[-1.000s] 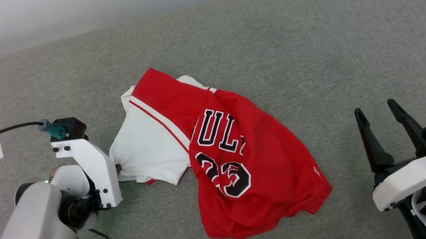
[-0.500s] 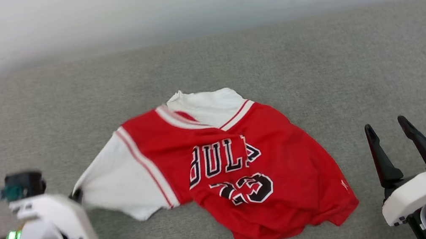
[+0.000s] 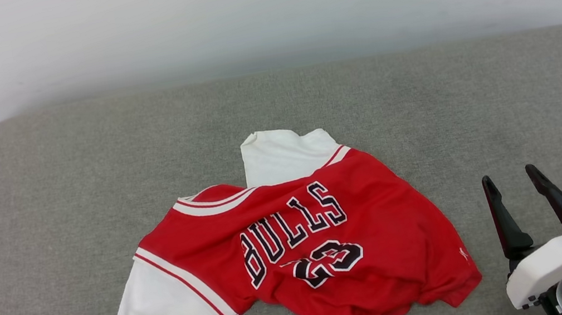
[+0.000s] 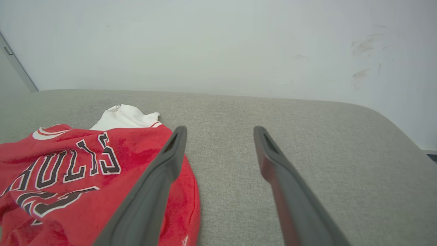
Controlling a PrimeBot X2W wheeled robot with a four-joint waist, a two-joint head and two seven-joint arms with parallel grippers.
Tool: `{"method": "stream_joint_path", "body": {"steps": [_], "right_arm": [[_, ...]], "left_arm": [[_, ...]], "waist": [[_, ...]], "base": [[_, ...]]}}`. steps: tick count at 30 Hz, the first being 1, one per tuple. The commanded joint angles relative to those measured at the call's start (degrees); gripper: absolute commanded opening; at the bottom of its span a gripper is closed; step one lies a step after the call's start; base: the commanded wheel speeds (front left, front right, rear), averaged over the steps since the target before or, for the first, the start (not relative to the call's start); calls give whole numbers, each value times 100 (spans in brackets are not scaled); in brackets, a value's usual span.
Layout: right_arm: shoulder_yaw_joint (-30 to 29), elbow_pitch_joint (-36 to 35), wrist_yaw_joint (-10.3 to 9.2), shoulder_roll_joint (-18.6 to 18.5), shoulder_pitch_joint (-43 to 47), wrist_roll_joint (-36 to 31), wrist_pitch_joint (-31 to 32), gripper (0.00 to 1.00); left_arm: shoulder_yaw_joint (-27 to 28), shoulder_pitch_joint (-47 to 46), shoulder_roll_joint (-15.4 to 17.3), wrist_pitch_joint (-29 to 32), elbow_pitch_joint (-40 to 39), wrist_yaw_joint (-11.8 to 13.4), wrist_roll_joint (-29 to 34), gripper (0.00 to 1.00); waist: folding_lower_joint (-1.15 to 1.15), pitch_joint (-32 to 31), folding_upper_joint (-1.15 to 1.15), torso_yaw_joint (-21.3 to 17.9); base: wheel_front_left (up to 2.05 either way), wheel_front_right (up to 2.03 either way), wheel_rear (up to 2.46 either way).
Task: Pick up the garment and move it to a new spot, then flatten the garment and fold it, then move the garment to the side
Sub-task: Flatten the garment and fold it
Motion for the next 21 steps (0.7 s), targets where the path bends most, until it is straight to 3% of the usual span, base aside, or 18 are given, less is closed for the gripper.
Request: {"method": "stream_joint_path", "body": {"steps": [1, 15, 21], "right_arm": [[0, -35, -4, 3, 99, -38, 31, 100], [-27, -131, -4, 3, 238, -27, 185, 100], [-138, 13, -4, 4, 11, 110, 318, 100]], "left_arm": [[-19, -115, -30, -223, -72, 38, 149, 100], [-342, -534, -379, -2245, -914, 198, 1412, 100], [-528, -578, -554, -2546, -1066, 182, 1603, 100]], "waist": [[0, -88, 0, -9], [0, -370, 0, -142], [0, -301, 0, -57]], "base": [[0, 0, 0], [0, 0, 0], [0, 0, 0]]}}
